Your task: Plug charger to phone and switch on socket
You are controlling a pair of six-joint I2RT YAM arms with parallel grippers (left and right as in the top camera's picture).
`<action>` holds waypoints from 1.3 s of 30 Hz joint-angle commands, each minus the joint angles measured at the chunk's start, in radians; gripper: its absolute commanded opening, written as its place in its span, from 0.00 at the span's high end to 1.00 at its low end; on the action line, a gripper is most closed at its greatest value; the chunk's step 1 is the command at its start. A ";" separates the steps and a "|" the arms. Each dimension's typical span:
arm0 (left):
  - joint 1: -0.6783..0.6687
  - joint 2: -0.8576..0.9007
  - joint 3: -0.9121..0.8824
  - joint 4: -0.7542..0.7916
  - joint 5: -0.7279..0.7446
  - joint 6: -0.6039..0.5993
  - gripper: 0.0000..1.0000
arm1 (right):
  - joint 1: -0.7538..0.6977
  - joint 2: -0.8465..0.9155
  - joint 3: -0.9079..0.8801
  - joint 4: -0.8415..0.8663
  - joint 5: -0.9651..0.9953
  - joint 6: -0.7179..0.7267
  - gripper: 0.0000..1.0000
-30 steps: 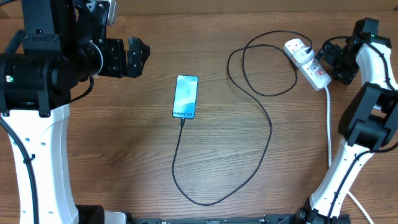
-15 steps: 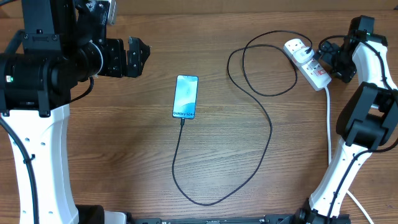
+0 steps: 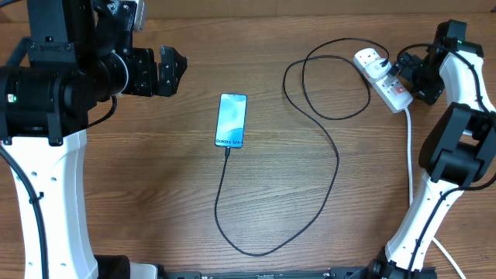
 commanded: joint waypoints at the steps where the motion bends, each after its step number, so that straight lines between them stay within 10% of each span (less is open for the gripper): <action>1: -0.007 0.002 0.002 0.003 -0.006 -0.006 0.00 | 0.067 0.040 -0.045 -0.020 -0.030 -0.035 0.00; 12: -0.007 0.002 0.002 0.003 -0.006 -0.006 0.00 | 0.014 -0.056 0.044 -0.089 -0.034 0.007 0.00; 39: -0.007 0.002 0.002 0.003 -0.006 -0.006 0.01 | 0.127 -1.096 -0.046 -0.513 0.033 0.049 0.01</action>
